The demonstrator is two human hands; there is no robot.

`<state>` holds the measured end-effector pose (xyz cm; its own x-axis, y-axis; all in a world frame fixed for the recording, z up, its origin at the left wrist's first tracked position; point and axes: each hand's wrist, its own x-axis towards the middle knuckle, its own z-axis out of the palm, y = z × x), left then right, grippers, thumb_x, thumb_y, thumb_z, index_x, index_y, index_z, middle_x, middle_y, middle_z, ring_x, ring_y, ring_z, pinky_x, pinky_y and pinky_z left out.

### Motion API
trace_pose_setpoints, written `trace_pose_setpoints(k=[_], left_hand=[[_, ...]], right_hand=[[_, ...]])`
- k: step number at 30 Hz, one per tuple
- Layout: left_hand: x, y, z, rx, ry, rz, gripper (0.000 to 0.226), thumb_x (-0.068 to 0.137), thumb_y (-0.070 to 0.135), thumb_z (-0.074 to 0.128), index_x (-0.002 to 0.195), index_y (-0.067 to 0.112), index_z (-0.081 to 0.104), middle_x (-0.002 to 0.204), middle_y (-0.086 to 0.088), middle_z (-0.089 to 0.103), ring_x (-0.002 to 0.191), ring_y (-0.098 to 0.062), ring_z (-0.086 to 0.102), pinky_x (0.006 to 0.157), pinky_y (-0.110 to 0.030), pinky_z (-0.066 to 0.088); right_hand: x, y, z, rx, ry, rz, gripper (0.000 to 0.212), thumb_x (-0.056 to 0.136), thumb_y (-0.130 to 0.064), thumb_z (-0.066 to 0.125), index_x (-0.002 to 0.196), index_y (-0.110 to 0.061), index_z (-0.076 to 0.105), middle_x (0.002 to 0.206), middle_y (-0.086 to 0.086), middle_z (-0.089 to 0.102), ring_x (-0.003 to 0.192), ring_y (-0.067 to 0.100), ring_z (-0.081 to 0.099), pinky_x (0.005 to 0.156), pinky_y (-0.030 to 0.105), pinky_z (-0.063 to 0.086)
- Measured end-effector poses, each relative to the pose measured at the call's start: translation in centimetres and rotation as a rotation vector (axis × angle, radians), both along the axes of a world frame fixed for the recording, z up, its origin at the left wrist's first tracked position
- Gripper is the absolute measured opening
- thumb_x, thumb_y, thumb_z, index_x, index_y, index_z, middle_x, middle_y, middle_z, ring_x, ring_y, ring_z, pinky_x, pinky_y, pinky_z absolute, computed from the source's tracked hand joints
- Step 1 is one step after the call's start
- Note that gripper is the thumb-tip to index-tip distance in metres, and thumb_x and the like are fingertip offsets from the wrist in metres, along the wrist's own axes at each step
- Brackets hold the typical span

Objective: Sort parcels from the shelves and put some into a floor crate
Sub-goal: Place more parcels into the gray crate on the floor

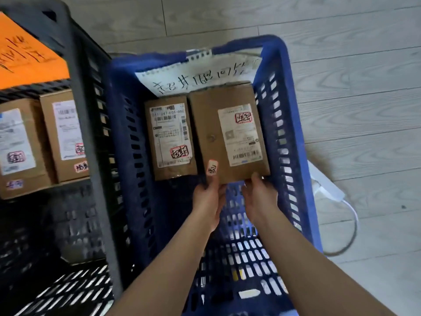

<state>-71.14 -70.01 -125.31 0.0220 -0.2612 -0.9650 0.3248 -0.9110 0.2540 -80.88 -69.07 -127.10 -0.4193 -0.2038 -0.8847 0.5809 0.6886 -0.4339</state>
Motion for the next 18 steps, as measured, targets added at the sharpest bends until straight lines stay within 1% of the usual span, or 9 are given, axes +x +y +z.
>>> trace_pose_setpoints(k=[2,4,8,10,11,12,14,16,18], left_hand=[[-0.3,-0.2,-0.9,0.003,-0.015,-0.007,0.021,0.096,0.030,0.048,0.084,0.014,0.054,0.078,-0.003,0.060,0.066,-0.011,0.053,0.063,-0.023,0.040],[-0.3,0.3,-0.4,0.020,-0.017,-0.027,0.021,0.095,0.032,0.049,0.088,0.012,0.054,0.082,-0.002,0.061,0.073,-0.010,0.057,0.066,-0.023,0.044],[1.0,1.4,3.6,0.052,-0.040,-0.101,0.023,0.097,0.028,0.046,0.081,0.013,0.052,0.079,0.001,0.055,0.070,-0.010,0.053,0.067,-0.023,0.044],[1.9,1.6,6.5,0.066,-0.048,-0.122,0.016,0.098,0.025,0.044,0.094,0.011,0.049,0.083,0.004,0.054,0.081,-0.011,0.055,0.073,-0.027,0.046],[2.5,1.6,8.2,0.066,-0.053,-0.122,0.015,0.098,0.025,0.045,0.104,0.013,0.048,0.086,0.004,0.053,0.091,-0.013,0.055,0.080,-0.029,0.046],[3.2,1.6,10.0,0.058,-0.060,-0.116,0.020,0.098,0.026,0.046,0.113,0.013,0.048,0.089,0.004,0.052,0.098,-0.014,0.053,0.086,-0.030,0.044],[4.8,1.4,13.9,0.035,-0.071,-0.089,0.031,0.097,0.026,0.047,0.123,0.009,0.048,0.088,0.005,0.052,0.102,-0.015,0.051,0.090,-0.030,0.043],[6.7,1.2,18.4,0.010,-0.079,-0.059,0.037,0.097,0.026,0.047,0.128,0.007,0.047,0.090,0.005,0.052,0.103,-0.016,0.052,0.091,-0.030,0.043],[9.0,1.1,23.2,-0.021,-0.083,-0.016,0.040,0.097,0.025,0.047,0.131,0.005,0.045,0.104,0.001,0.054,0.111,-0.018,0.053,0.094,-0.032,0.043]], right_hand=[[-0.3,0.2,-1.2,0.021,-0.016,0.035,0.016,0.097,-0.013,0.042,0.086,-0.010,0.052,0.074,0.002,0.053,0.055,0.007,0.050,0.045,0.017,0.040],[-0.5,1.0,-1.1,0.015,-0.056,0.091,0.016,0.098,-0.016,0.041,0.087,-0.014,0.052,0.076,-0.001,0.053,0.063,0.005,0.052,0.052,0.017,0.043],[-0.4,2.3,2.3,0.111,-0.054,0.247,0.024,0.094,-0.016,0.047,0.070,-0.019,0.049,0.065,0.002,0.045,0.052,0.011,0.044,0.046,0.023,0.039],[0.3,2.3,5.9,0.119,-0.065,0.278,0.015,0.092,-0.017,0.051,0.095,-0.009,0.062,0.097,0.013,0.066,0.086,0.025,0.065,0.076,0.039,0.054],[0.7,2.2,7.6,0.132,-0.059,0.286,0.026,0.092,-0.017,0.051,0.110,-0.001,0.059,0.117,0.017,0.063,0.108,0.032,0.060,0.094,0.047,0.049],[1.1,2.0,9.5,0.133,-0.050,0.292,0.031,0.092,-0.015,0.050,0.116,0.003,0.055,0.123,0.017,0.060,0.116,0.033,0.055,0.100,0.048,0.044],[1.9,1.5,13.6,0.086,-0.071,0.334,0.016,0.092,-0.014,0.052,0.105,-0.006,0.057,0.103,0.006,0.064,0.095,0.019,0.063,0.080,0.033,0.055],[3.3,0.8,18.2,0.075,-0.051,0.373,0.004,0.090,-0.012,0.054,0.088,-0.015,0.053,0.083,0.000,0.056,0.076,0.009,0.056,0.061,0.021,0.049],[4.7,0.4,23.0,0.047,-0.013,0.449,0.005,0.090,-0.012,0.054,0.095,-0.012,0.056,0.096,0.003,0.060,0.093,0.013,0.059,0.079,0.026,0.050]])
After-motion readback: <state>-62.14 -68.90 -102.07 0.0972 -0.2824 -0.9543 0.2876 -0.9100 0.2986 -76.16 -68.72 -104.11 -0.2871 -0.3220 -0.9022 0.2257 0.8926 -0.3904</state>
